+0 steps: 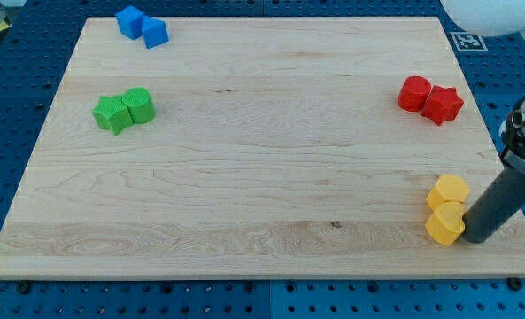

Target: Push the yellow heart and the yellow hexagon towards up

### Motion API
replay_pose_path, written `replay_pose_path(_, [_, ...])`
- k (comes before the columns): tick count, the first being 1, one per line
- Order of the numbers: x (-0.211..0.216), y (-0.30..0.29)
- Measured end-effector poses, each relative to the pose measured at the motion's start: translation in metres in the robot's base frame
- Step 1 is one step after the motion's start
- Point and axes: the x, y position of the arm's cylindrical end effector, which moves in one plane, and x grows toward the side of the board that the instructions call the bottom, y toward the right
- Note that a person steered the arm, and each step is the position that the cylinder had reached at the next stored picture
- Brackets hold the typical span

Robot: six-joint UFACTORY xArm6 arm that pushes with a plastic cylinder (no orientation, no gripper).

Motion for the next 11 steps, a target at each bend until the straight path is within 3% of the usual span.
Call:
replay_pose_path(1, [-0.005, 0.000])
replay_pose_path(3, [0.039, -0.003])
replay_pose_path(5, [0.039, -0.029])
replay_pose_path(11, [0.024, -0.019])
